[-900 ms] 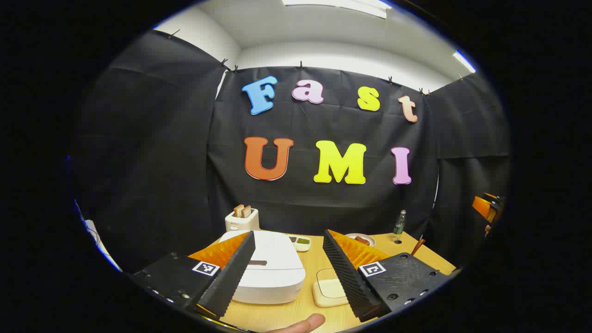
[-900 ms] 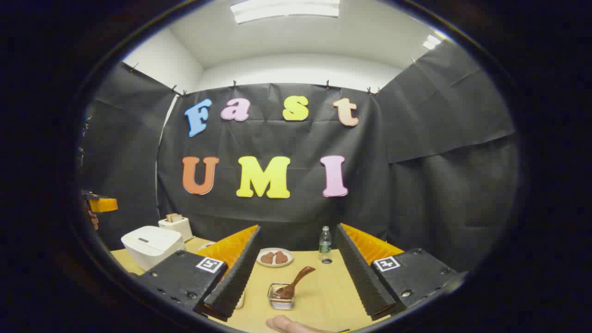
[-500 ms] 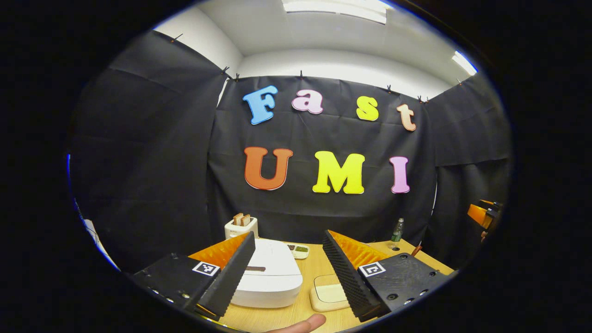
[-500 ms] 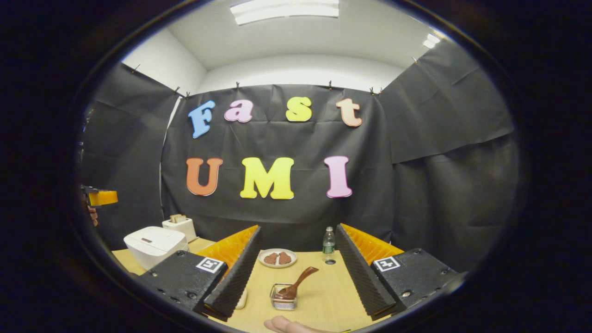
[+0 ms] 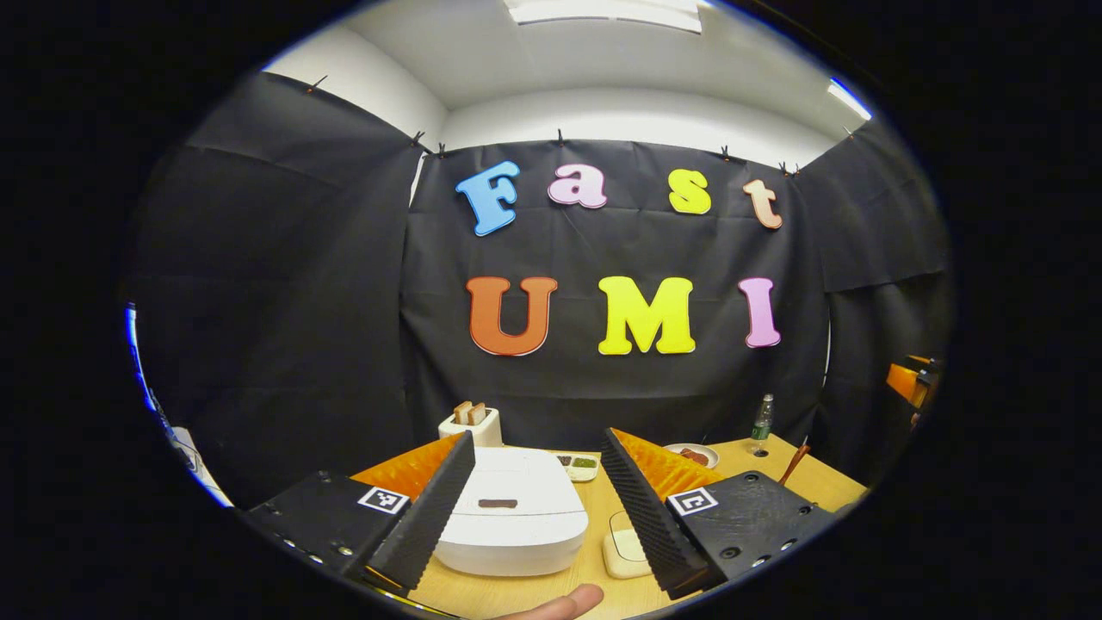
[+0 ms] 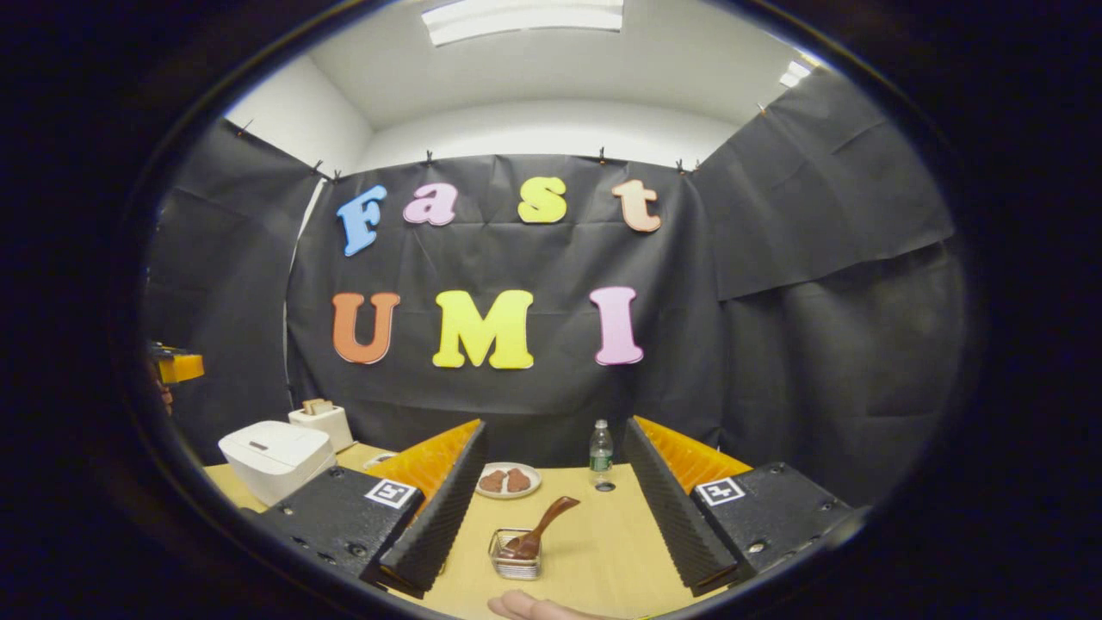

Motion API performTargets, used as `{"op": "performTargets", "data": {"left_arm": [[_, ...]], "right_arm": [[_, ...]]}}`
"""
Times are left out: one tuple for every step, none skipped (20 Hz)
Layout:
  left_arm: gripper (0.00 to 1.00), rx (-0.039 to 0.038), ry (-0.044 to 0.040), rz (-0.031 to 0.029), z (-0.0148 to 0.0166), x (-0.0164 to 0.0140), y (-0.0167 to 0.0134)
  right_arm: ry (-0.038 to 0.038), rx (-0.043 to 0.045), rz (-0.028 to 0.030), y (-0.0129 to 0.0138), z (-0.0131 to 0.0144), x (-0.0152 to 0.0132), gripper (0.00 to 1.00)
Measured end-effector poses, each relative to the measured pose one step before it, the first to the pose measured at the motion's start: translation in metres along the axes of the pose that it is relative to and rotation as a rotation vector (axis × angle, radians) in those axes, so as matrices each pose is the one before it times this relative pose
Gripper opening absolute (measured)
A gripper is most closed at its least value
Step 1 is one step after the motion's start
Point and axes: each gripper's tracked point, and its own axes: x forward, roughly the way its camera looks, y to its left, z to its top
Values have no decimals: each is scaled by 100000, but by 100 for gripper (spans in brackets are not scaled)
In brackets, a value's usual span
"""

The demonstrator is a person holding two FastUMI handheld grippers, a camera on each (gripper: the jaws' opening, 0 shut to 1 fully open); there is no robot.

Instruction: Close the left gripper, press the button to open the rice cooker; take a wooden spoon from the chopstick holder with the right hand, scoop a spoonful of rice and pour it into the rice cooker, then put the wooden spoon back into the chopstick holder.

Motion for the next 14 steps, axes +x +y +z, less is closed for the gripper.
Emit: {"op": "performTargets", "data": {"left_arm": [[94,235,245,182,-106,-26,56],[94,-237,447,72,-133,90,-30],[94,-551,-303,-510,-24,141,-112],[94,444,-1326,-481,314,28,-123],[94,1373,-987,877,116,69,324],[94,1981,-1127,1798,97,10,477],[94,1500,-605,1354,65,55,363],[94,220,308,575,-237,188,-112],[94,-513,712,-1443,-125,41,-427],[94,-366,1590,-3688,-343,90,-762],[72,-551,1418,-1136,-398,213,-144],[68,-412,746,-808,-8,199,51],[63,487,267,552,-12,370,355],[63,917,707,592,-262,256,331]], "right_arm": [[388,235,257,19,-322,-39,99],[697,274,475,30,-265,26,100],[780,377,265,-77,-250,27,100],[971,436,322,-114,-235,-5,100],[691,752,299,-54,-300,-75,100],[-562,1120,360,39,128,-109,100],[-718,670,153,9,78,-51,99],[-480,-13,21,-21,-79,-37,100],[-321,-4,43,-14,-194,-48,100],[-298,-6,-37,45,-56,-8,100],[-863,-680,-345,-28,-122,29,100],[-1012,-1366,-598,-43,59,9,100],[-1064,-1504,-556,14,-86,95,100],[-938,-1441,-152,137,-53,42,99]]}}
